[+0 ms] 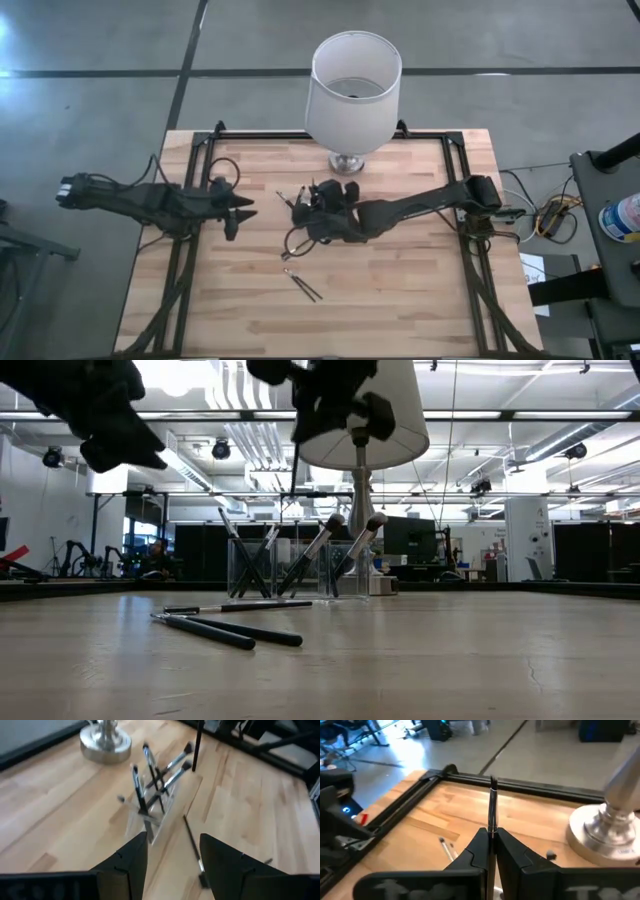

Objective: Put items in baskets/containers
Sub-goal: Put the eyeshadow brush into the transparent organizer

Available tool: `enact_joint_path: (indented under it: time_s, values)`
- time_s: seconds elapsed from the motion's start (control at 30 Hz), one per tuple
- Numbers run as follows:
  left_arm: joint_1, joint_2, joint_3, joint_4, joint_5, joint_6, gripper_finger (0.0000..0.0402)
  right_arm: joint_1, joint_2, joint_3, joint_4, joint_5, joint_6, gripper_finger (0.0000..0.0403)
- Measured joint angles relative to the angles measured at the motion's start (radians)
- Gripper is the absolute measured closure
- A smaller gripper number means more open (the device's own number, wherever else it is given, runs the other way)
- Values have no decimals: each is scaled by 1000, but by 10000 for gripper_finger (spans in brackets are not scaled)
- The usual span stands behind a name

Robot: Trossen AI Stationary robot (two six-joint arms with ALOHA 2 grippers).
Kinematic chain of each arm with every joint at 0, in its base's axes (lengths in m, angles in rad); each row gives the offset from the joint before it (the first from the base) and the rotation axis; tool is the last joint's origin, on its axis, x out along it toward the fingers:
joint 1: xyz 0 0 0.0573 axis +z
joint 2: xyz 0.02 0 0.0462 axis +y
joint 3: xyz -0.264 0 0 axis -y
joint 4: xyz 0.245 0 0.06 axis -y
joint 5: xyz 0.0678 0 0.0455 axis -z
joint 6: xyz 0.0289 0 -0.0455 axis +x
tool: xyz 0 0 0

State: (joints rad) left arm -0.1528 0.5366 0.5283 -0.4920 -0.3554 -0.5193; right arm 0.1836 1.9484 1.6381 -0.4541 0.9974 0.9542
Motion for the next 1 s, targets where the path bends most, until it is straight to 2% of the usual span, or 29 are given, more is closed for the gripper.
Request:
enact_joint_path:
  time_s: [0.2, 0.43, 0.63, 0.77, 0.9, 1.0]
  values:
    - [0, -24, -46, -33, 67, -8, 229, -21, 46, -61, 40, 31, 87, 390]
    - [-1, -39, -81, -59, 164, -4, 229, -63, 144, -47, 91, 35, 84, 384]
    - [-3, -49, -91, -62, 196, 1, 229, -79, 162, -23, 94, 31, 88, 374]
    - [-3, -55, -91, -62, 207, 2, 229, -77, 163, -24, 86, 7, 102, 373]
    - [-3, -58, -91, -58, 207, 7, 229, -82, 164, -24, 70, -87, 114, 370]
    - [-3, -57, -91, -45, 207, 27, 229, -82, 168, -24, 42, -105, 118, 358]
